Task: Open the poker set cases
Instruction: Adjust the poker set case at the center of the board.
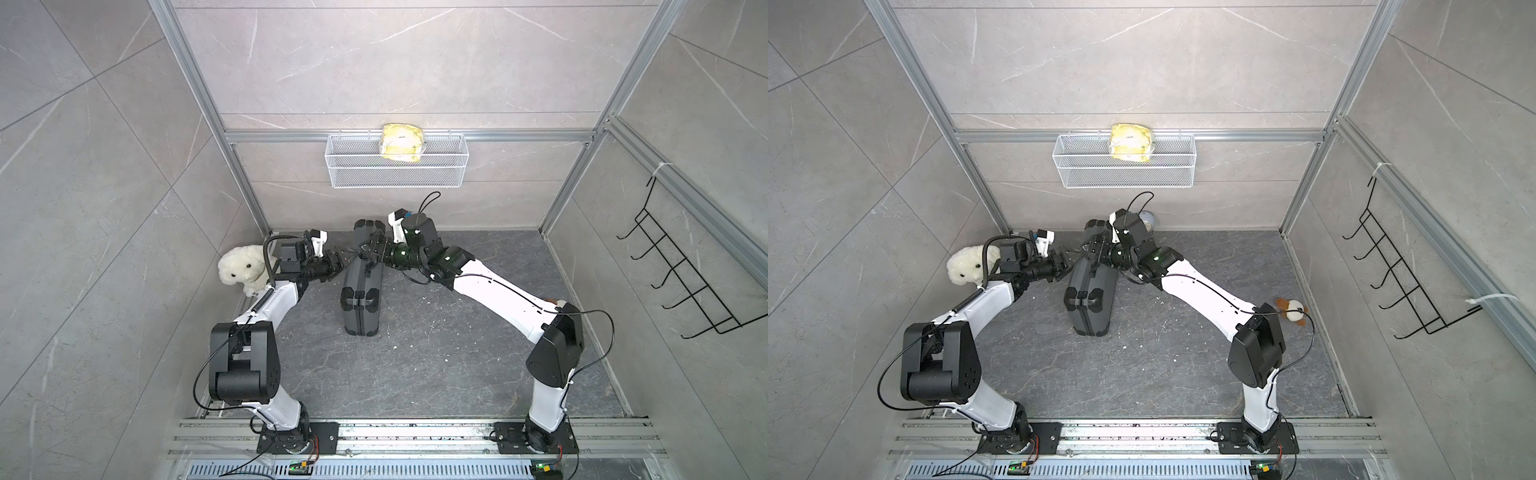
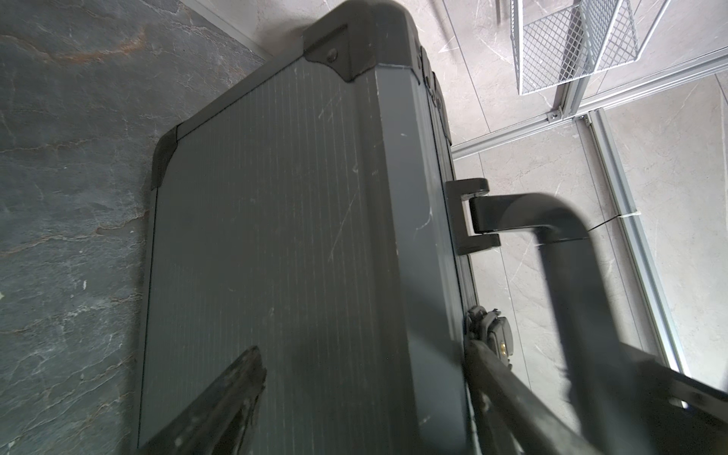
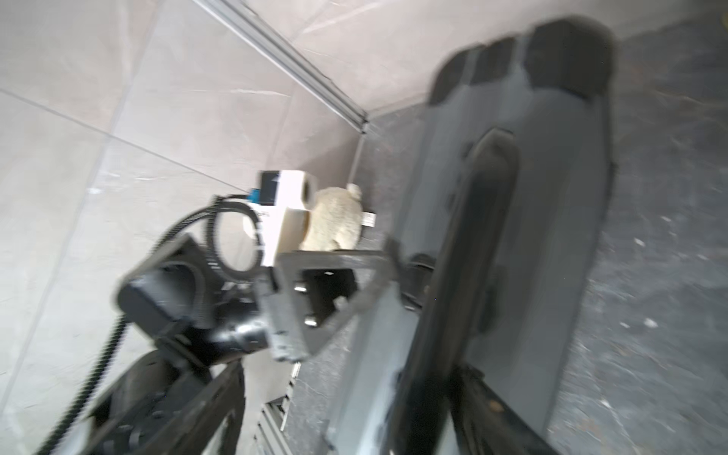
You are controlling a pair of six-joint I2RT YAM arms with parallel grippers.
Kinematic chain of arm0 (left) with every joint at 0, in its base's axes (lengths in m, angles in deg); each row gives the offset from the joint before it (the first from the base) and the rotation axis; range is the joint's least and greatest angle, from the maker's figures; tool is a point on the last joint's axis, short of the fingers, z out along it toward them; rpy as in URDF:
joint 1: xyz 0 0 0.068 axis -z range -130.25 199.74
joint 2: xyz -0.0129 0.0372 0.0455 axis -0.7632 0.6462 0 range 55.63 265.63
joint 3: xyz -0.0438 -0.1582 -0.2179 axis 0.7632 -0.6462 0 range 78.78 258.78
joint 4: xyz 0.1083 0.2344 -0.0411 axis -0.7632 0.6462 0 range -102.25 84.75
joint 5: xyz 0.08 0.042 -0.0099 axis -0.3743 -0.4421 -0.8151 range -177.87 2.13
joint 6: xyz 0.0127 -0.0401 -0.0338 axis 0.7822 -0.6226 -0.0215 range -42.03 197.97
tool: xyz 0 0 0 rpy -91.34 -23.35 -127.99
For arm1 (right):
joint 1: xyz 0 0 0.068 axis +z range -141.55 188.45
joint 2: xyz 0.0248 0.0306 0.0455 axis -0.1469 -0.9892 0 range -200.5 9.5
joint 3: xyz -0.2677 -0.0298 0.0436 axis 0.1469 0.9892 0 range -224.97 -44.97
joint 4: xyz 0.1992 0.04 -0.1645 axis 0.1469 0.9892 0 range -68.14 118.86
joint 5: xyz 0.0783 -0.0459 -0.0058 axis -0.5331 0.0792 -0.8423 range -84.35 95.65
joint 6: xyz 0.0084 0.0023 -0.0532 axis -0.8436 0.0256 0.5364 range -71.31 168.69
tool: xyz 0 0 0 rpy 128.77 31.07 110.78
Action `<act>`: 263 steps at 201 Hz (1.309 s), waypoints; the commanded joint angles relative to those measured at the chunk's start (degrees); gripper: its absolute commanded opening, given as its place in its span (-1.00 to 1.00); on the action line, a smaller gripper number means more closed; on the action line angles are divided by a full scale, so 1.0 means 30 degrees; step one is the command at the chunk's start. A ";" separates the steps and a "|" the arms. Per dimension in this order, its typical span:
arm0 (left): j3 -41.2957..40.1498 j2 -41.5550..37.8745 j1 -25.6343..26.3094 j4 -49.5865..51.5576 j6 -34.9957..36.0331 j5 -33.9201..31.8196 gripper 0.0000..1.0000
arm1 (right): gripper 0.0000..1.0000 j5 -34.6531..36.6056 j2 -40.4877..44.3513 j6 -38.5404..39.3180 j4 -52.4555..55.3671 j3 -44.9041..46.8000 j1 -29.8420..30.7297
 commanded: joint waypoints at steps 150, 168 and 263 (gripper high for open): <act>-0.1323 0.1049 0.0351 0.4759 0.1132 -0.1898 0.60 | 0.47 0.0986 -0.0335 0.0156 0.1147 0.0762 -0.1162; -0.1323 0.1046 0.0351 0.4831 0.1161 -0.1924 0.60 | 0.35 0.0488 -0.0752 -0.0142 0.0757 0.0547 -0.1164; -0.1176 0.1016 0.0351 0.4949 0.1211 -0.1784 0.58 | 0.10 -0.0019 -0.2243 -0.0590 0.1055 -0.1280 -0.1134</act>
